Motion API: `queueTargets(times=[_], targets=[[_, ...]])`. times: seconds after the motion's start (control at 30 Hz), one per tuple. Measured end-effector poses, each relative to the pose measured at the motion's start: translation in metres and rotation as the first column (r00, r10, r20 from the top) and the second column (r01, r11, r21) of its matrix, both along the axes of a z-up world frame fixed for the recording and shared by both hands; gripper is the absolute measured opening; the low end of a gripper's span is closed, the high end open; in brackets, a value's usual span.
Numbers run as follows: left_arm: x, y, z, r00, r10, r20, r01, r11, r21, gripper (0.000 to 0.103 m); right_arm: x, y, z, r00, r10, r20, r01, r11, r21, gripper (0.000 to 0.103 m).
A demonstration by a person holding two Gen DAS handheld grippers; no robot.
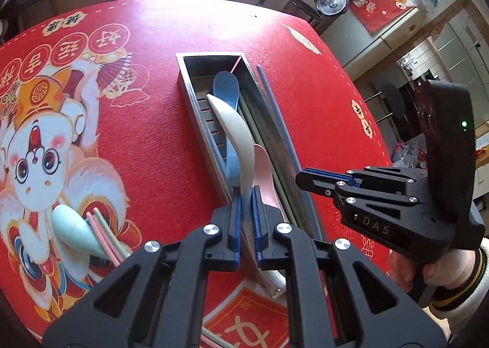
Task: Organize utensils
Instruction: 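Lower white spoon into tray with left tool while right tool lowers blue chopstick there, then open both tools to release the spoon and chopstick into the tray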
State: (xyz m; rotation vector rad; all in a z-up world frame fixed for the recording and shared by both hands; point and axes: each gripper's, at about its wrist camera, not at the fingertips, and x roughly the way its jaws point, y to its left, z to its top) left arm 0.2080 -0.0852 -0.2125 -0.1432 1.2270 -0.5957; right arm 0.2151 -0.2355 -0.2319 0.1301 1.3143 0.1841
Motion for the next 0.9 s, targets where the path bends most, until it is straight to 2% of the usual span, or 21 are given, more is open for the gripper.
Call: queueTargets(times=[0.23, 0.67, 0.83, 0.9], targets=[[0.026, -0.022, -0.021, 0.999, -0.008, -0.034, 0.011, 0.997, 0.080, 0.011, 0.004, -0.003, -0.011, 1.000, -0.015, -0.023, 0.015, 1.000, 0.015, 0.006], [0.069, -0.053, -0.029, 0.999, -0.015, -0.029, 0.020, 0.987, 0.158, 0.011, 0.013, -0.010, -0.019, 0.996, -0.072, -0.055, 0.074, 0.996, 0.043, 0.007], [0.077, -0.050, -0.015, 1.000, 0.000, 0.018, -0.002, 0.989, 0.149, 0.029, 0.010, -0.009, -0.011, 0.996, -0.078, -0.037, 0.079, 0.996, 0.037, 0.012], [0.076, -0.044, -0.007, 0.999, 0.013, 0.033, -0.017, 0.991, 0.130, 0.034, 0.005, -0.009, -0.004, 0.996, -0.084, -0.016, 0.084, 0.996, 0.023, 0.028]])
